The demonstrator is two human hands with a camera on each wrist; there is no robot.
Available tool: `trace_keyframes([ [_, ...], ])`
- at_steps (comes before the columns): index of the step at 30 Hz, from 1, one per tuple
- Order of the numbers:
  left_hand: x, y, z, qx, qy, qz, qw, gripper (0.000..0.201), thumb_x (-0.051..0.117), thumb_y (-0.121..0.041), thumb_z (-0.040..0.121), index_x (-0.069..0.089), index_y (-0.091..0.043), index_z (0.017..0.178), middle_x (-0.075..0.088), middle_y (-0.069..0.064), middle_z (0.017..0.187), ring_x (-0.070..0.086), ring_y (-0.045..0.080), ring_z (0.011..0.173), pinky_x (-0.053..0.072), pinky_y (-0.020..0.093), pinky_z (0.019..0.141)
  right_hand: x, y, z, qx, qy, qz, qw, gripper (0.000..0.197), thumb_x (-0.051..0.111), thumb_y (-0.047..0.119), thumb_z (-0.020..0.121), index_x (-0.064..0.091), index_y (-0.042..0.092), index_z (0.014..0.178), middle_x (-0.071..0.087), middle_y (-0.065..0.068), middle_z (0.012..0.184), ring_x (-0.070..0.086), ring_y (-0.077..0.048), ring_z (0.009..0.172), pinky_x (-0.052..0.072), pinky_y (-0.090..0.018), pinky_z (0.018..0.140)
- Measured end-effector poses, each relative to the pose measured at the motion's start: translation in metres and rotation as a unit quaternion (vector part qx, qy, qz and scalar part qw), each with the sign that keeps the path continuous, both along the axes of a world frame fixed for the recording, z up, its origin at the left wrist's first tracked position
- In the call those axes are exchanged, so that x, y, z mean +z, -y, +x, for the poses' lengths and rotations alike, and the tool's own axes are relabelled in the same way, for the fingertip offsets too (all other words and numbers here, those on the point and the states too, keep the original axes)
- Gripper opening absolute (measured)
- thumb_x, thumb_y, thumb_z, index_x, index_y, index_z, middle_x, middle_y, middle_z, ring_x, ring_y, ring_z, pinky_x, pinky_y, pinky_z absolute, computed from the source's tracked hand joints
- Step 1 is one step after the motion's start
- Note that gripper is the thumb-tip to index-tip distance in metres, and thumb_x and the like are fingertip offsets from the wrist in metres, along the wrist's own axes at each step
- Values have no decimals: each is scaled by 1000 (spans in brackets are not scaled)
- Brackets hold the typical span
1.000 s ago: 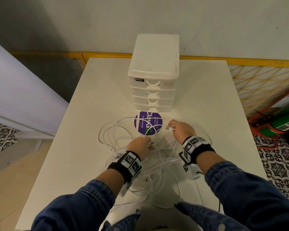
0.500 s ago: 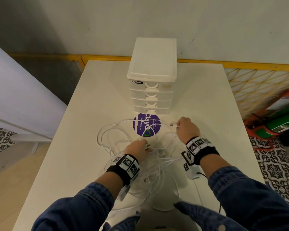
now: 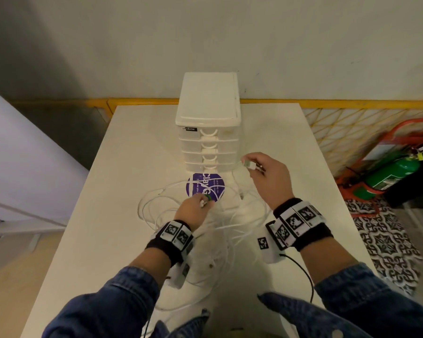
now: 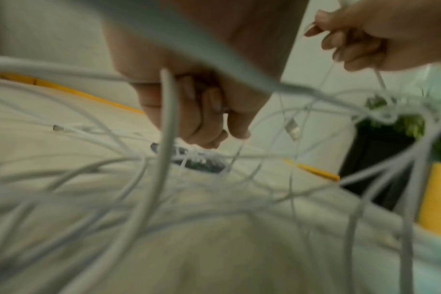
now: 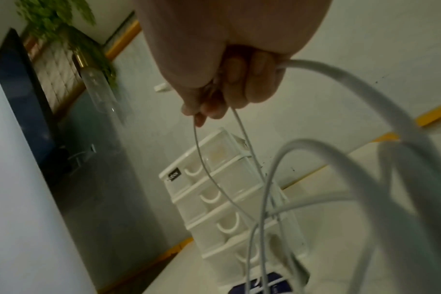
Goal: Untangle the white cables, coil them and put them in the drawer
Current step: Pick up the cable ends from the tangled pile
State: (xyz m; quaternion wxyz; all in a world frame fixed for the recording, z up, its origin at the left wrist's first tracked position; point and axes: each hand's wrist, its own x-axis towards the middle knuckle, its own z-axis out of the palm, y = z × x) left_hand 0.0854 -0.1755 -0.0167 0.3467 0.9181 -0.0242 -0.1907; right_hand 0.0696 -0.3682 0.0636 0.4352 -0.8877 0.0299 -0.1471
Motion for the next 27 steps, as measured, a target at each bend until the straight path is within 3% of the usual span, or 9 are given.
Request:
trace_keyframes([
  [2,20,3,6,49,5,-113,992,39,47,-37,98,61,-12,72,67,7,72,59,22,66,38,28,61,1,-10,-12,57,13,51,997,37,60,-5,74,70,22,97,69,15,96,64,-5,93,51,-26,84],
  [5,49,8,9,86,-103,-276,952,48,39,-44,100,62,-10,75,59,-2,45,33,9,32,23,19,38,-3,-26,-30,129,10,82,988,38,61,-5,72,73,25,94,69,17,94,65,-1,92,51,-25,84],
  [7,61,7,10,86,-150,-343,923,46,40,-42,100,64,-6,88,54,-1,48,26,7,32,17,15,38,-9,-33,-39,170,0,62,983,37,62,0,72,74,29,91,71,15,92,66,-3,88,51,-23,82],
  [10,69,3,11,110,-145,-397,900,35,45,-33,100,62,-4,108,67,5,77,29,6,33,22,16,34,-17,-36,-47,193,-32,30,980,34,70,7,74,73,32,95,72,7,88,64,-3,79,48,-21,73],
  [13,79,-1,10,125,-109,-442,881,30,44,-30,101,61,-7,111,54,-2,73,26,5,35,20,17,34,-18,-30,-51,187,-46,19,981,31,76,9,74,73,25,100,61,5,85,54,6,66,36,-7,62],
  [16,90,-7,7,100,-48,-435,894,24,43,-26,101,64,-15,107,45,-4,65,27,6,38,23,16,36,-9,-23,-50,104,-38,42,993,36,77,25,73,66,31,106,50,6,89,47,2,58,36,-10,60],
  [20,101,-10,-4,71,6,-409,910,20,45,-23,101,63,-16,94,45,0,62,29,7,39,23,16,39,14,-19,-38,-19,-19,63,998,18,69,26,81,67,29,99,50,6,80,48,-11,68,42,-24,70],
  [24,114,-6,-20,-24,40,-366,930,22,46,-22,100,61,-16,86,52,2,60,35,5,39,29,14,42,48,-40,-30,24,-21,68,997,9,60,21,89,64,26,95,52,8,76,49,-4,68,37,-16,64],
  [27,120,-8,-28,-74,47,-330,940,25,46,-19,100,60,-17,79,56,2,62,40,2,41,32,13,46,63,-58,-33,70,-51,147,985,22,51,21,95,61,17,77,48,12,52,44,-1,46,35,-17,53],
])
